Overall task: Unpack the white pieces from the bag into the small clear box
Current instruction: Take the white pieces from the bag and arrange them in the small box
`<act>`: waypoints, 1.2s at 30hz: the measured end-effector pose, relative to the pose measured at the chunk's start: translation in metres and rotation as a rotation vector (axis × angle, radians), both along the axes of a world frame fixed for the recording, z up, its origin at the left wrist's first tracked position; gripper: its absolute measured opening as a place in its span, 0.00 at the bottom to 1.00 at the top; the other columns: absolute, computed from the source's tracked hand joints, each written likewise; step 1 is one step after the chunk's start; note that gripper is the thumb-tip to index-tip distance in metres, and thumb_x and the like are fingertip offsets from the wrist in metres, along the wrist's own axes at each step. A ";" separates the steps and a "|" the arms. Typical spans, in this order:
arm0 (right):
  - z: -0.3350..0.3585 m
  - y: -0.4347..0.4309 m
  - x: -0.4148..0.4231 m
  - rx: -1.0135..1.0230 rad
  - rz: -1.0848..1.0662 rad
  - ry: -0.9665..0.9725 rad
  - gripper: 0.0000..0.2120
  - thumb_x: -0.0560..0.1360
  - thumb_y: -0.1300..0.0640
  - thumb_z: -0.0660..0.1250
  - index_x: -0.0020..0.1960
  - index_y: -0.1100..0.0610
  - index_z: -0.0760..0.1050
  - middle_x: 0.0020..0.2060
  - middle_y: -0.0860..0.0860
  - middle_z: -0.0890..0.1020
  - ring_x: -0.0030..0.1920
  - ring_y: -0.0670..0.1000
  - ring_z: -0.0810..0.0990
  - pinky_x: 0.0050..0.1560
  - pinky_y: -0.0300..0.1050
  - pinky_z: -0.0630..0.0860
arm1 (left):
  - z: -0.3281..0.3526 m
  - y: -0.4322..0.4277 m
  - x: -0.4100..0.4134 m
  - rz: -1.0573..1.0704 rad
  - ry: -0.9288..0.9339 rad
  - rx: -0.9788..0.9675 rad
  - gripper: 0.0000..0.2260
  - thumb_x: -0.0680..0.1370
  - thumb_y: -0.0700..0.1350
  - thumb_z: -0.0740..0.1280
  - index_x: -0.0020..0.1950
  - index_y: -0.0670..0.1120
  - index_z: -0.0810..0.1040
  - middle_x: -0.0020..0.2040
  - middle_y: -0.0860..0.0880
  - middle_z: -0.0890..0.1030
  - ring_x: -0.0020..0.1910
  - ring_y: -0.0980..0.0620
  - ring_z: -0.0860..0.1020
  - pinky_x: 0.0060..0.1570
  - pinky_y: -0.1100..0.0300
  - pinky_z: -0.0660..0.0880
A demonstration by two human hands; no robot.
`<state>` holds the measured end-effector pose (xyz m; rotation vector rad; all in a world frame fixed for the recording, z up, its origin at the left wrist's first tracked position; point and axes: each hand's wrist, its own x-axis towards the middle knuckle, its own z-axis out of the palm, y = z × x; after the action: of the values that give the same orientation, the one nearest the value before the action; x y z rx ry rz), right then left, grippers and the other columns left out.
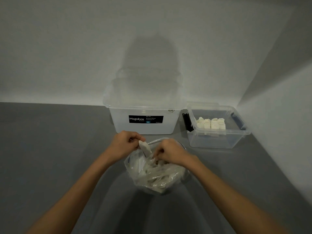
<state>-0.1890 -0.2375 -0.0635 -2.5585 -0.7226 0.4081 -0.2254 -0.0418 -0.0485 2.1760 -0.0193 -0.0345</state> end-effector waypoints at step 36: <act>0.130 -0.160 0.052 0.645 -0.329 0.258 0.09 0.74 0.57 0.71 0.50 0.62 0.81 0.31 0.47 0.81 0.35 0.45 0.79 0.42 0.41 0.77 | 0.067 -0.153 0.059 -0.298 0.031 -0.429 0.05 0.74 0.42 0.72 0.47 0.43 0.84 0.44 0.43 0.84 0.41 0.55 0.79 0.44 0.66 0.76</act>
<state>-0.1370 -0.3978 0.0662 -1.9182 -0.2647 0.3192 -0.1667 -0.1943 0.0181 1.7272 -0.3061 -0.2150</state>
